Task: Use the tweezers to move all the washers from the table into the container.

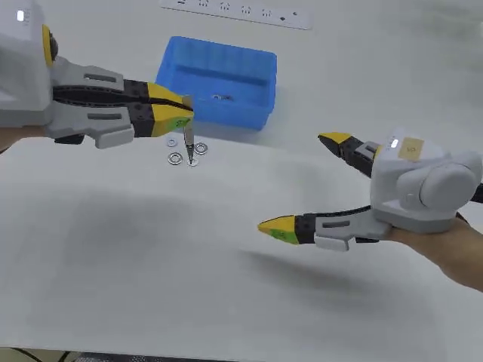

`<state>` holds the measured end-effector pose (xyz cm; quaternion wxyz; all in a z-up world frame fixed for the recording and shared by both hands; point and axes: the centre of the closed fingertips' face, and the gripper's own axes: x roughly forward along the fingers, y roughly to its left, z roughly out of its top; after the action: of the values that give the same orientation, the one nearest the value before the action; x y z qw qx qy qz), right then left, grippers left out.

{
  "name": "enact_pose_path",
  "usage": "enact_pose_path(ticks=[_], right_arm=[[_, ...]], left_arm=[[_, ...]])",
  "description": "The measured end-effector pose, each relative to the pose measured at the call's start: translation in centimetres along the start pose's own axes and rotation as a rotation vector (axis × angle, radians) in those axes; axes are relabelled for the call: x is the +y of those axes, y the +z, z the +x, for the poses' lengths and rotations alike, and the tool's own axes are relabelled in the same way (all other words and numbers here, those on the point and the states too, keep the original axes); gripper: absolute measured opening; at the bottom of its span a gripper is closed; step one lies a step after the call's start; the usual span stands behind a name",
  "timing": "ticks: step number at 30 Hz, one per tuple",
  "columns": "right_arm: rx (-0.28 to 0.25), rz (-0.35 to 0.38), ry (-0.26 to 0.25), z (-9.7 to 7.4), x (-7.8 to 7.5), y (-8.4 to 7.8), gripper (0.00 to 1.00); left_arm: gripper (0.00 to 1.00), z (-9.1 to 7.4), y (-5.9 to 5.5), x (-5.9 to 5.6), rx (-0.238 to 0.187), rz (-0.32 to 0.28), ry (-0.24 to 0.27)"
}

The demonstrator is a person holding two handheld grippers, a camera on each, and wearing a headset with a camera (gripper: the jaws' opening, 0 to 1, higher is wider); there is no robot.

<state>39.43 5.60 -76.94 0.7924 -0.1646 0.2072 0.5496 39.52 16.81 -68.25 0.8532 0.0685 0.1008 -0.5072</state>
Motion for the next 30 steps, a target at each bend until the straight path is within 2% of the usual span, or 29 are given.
enact_pose_path(ticks=[4,8,18,24,30], right_arm=[[0.008,0.022,0.008,0.0,0.4,-0.2,1.00],[0.027,0.011,0.016,0.1,0.9,-0.4,1.00],[0.045,0.012,0.063,0.4,1.8,-0.7,1.00],[0.060,0.040,0.083,0.4,1.9,-1.1,1.00],[-0.007,0.157,0.091,0.4,1.9,0.2,1.00]], left_arm=[[0.05,0.3,0.2,-0.1,-0.008,0.000,-0.002],[0.05,0.7,0.3,-0.4,-0.006,0.004,-0.011],[0.05,1.1,0.0,-0.7,-0.001,0.026,-0.019],[0.05,1.1,-0.3,-0.9,0.009,0.024,-0.027],[0.05,1.0,-0.4,-1.2,0.010,0.019,-0.025]])
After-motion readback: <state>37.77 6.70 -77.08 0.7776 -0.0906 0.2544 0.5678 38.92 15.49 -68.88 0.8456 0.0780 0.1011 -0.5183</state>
